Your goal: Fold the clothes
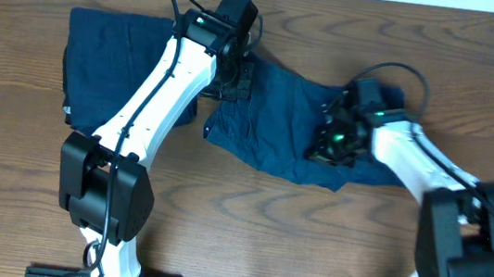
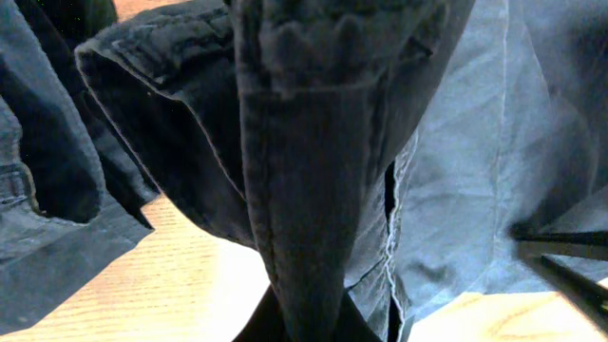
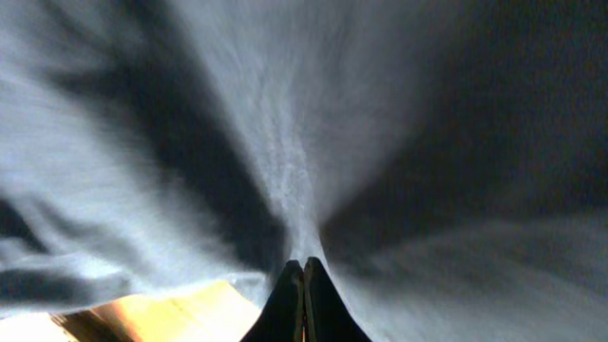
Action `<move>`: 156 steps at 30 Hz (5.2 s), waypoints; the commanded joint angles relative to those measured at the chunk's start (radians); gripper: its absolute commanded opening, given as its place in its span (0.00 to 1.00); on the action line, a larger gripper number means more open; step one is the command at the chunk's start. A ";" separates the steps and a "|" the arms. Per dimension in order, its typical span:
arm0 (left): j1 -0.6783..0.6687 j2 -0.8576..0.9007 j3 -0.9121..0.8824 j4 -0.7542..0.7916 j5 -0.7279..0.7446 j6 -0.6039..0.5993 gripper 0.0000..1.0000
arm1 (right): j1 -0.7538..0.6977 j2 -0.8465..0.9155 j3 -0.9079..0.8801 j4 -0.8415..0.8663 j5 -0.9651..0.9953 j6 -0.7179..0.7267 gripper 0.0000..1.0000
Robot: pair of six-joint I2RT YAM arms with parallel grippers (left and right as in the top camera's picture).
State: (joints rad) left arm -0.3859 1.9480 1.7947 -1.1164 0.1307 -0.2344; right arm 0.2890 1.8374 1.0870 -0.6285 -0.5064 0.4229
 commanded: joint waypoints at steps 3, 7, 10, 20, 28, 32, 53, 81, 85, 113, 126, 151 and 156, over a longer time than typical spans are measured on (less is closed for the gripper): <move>0.003 -0.036 0.031 -0.010 -0.012 0.017 0.06 | 0.102 0.129 -0.008 0.074 -0.051 0.068 0.01; 0.003 -0.036 0.034 -0.036 -0.011 0.017 0.06 | 0.143 0.208 -0.008 0.095 -0.051 0.110 0.01; 0.003 -0.036 0.048 -0.071 -0.011 0.026 0.06 | 0.150 0.222 -0.006 0.097 -0.079 0.130 0.01; 0.015 -0.036 0.133 -0.166 -0.011 0.047 0.06 | 0.078 0.112 0.171 0.066 -0.200 0.021 0.01; 0.017 -0.036 0.167 -0.187 -0.007 0.047 0.06 | 0.087 0.110 0.195 0.119 0.008 0.048 0.01; 0.017 -0.036 0.167 -0.181 -0.006 0.047 0.06 | 0.139 0.148 0.173 0.177 0.040 0.064 0.01; 0.018 -0.036 0.167 -0.166 0.068 0.047 0.06 | 0.123 0.136 0.208 0.333 0.085 0.017 0.01; 0.019 -0.035 0.167 -0.133 0.068 0.047 0.06 | 0.176 0.364 0.208 0.673 0.140 0.077 0.01; 0.040 -0.035 0.167 -0.136 0.068 0.047 0.06 | 0.150 0.312 0.226 0.679 0.079 0.052 0.01; 0.079 -0.035 0.167 -0.108 0.144 0.005 0.06 | -0.222 -0.051 0.058 -0.064 0.348 -0.122 0.01; 0.023 -0.035 0.167 -0.014 0.210 -0.085 0.06 | -0.219 -0.051 -0.211 0.175 0.311 0.056 0.01; -0.195 0.073 0.145 0.150 0.225 -0.191 0.06 | -0.078 -0.051 -0.249 0.197 0.229 0.078 0.01; -0.218 0.105 0.143 0.152 0.224 -0.191 0.06 | -0.078 -0.051 -0.249 0.198 0.229 0.078 0.01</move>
State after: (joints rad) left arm -0.5858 2.0396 1.9366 -0.9661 0.3351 -0.4191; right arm 0.1932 1.7489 0.8803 -0.4141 -0.2829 0.4900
